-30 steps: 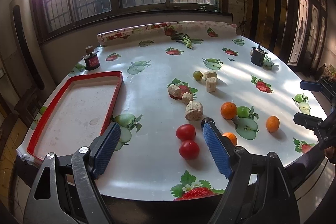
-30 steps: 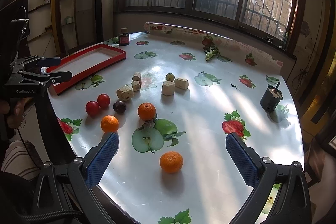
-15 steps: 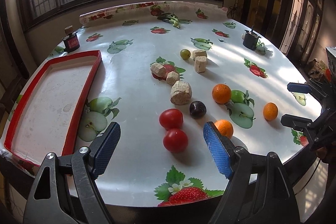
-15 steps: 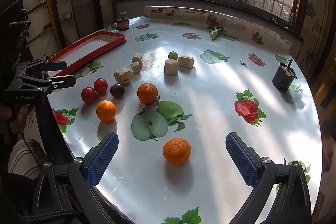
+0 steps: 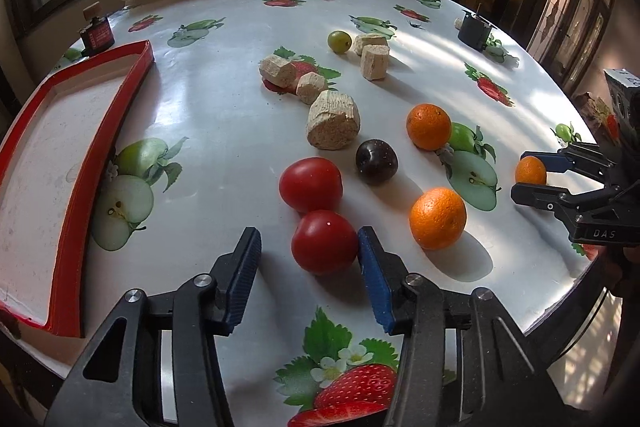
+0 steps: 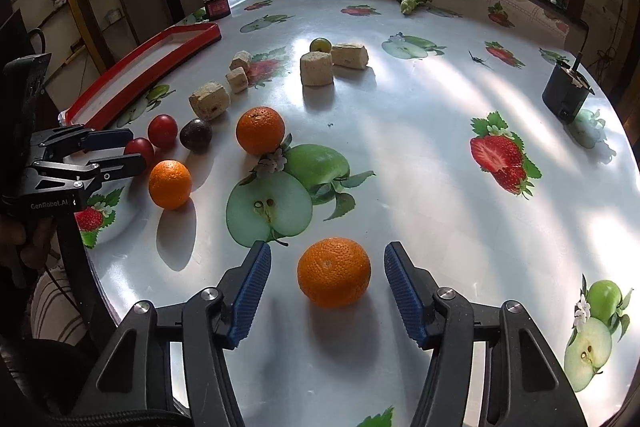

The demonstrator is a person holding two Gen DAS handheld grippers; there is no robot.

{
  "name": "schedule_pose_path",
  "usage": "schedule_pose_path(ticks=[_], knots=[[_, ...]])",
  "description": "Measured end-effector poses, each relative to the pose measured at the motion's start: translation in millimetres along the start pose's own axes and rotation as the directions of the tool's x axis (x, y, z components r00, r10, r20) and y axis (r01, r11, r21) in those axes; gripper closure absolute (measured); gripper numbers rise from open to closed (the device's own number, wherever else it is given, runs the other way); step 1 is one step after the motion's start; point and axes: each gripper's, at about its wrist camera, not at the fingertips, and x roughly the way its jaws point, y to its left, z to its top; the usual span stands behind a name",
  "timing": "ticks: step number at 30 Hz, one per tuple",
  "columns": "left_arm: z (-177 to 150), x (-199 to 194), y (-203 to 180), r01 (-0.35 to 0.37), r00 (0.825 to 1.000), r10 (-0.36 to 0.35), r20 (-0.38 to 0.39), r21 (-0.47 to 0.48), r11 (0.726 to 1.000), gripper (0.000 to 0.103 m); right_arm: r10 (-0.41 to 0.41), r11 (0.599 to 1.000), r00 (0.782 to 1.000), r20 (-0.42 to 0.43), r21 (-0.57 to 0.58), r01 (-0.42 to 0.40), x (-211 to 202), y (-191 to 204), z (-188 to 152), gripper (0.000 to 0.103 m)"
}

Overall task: Organize fruits
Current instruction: 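Grasp a red tomato with the left gripper while the right gripper grasps an orange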

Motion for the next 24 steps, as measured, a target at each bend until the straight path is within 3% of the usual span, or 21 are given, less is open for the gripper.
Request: schedule_pose_path(ticks=[1, 3, 5, 13, 24], knots=[[-1.2, -0.7, -1.0, 0.002, 1.000, -0.002, 0.013, 0.003, 1.000, 0.059, -0.004, 1.000, 1.000, -0.011, 0.002, 0.004, 3.0, -0.3, -0.4, 0.048], [-1.3, -0.9, -3.7, 0.022, 1.000, -0.023, 0.008, 0.018, 1.000, 0.074, -0.024, 1.000, 1.000, -0.010, -0.010, 0.024, 3.8, 0.5, -0.8, 0.056], [-0.5, -1.0, -5.0, 0.025, 1.000, -0.025, 0.000, 0.024, 0.999, 0.074, -0.049, 0.999, 0.999, -0.015, -0.017, 0.048, 3.4, 0.7, 0.2, 0.068], [-1.0, -13.8, 3.8, 0.038, 0.999, -0.038, 0.016, 0.000, 0.999, 0.074, 0.004, 1.000, 1.000, 0.020, -0.003, -0.004, -11.1, 8.5, 8.1, 0.069], [-2.1, -40.6, 30.3, 0.004, 0.998, 0.001, 0.068, -0.067, 0.998, 0.074, 0.092, 0.995, 0.993, 0.070, -0.042, -0.089, -15.7, 44.4, 37.0, 0.069]])
